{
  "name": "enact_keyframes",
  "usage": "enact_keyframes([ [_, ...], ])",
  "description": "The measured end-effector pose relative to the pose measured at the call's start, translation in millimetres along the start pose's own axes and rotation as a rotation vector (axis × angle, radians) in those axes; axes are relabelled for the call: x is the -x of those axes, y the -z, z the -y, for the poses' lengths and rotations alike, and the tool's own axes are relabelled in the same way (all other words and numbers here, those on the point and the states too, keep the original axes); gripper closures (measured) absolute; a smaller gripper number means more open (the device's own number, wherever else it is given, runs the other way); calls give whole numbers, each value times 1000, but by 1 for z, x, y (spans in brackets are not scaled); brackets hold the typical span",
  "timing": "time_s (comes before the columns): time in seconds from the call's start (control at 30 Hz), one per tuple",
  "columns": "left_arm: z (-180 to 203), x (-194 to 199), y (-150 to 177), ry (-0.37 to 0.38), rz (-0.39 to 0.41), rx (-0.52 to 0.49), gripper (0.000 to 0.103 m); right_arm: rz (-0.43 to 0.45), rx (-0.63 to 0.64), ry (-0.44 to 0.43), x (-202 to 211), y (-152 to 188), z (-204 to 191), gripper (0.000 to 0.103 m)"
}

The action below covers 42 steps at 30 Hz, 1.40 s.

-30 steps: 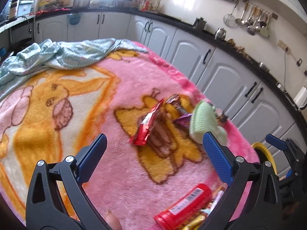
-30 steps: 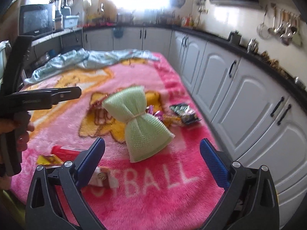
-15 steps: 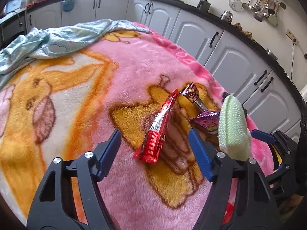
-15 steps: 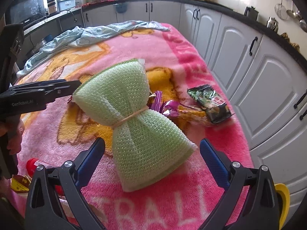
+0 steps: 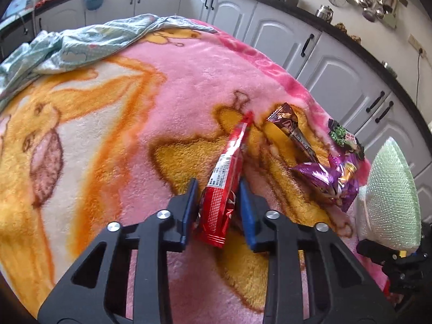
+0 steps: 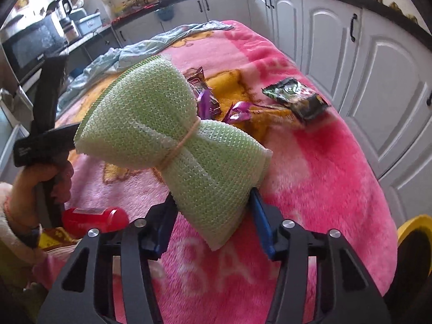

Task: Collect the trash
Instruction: 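Grasp the red snack wrapper with the left tool while the right tool grasps the green mesh sponge, then lift the red wrapper with the left tool while the right tool lifts the green sponge, then carry the red wrapper with the left tool while the right tool carries the sponge over the bin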

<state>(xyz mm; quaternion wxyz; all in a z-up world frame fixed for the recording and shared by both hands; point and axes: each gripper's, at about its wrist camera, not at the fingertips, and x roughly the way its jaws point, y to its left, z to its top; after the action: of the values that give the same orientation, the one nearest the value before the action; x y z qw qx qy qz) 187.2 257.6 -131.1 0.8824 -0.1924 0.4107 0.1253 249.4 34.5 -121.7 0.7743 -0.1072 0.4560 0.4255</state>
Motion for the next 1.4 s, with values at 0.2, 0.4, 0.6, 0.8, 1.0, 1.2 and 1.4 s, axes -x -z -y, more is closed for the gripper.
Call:
enact_keyframes([
  [0.2, -7, 14, 9, 35, 9, 35, 90, 34, -30, -15, 18, 11, 3, 54],
  [0.4, 3, 35, 22, 78, 41, 22, 90, 55, -39, -16, 39, 25, 5, 54],
  [0.6, 19, 58, 25, 115, 83, -11, 90, 87, -63, -5, 66, 38, 11, 54],
  [0.8, 43, 83, 26, 164, 126, -60, 90, 126, -66, 32, 92, 48, 16, 54],
  [1.0, 75, 106, 29, 227, 156, -127, 90, 164, -76, 65, 115, 56, 22, 54],
  [1.2, 109, 117, 34, 281, 159, -188, 91, 193, -99, 89, 137, 66, 34, 54],
  [1.4, 142, 119, 36, 312, 159, -239, 90, 222, -140, 122, 157, 76, 52, 54],
])
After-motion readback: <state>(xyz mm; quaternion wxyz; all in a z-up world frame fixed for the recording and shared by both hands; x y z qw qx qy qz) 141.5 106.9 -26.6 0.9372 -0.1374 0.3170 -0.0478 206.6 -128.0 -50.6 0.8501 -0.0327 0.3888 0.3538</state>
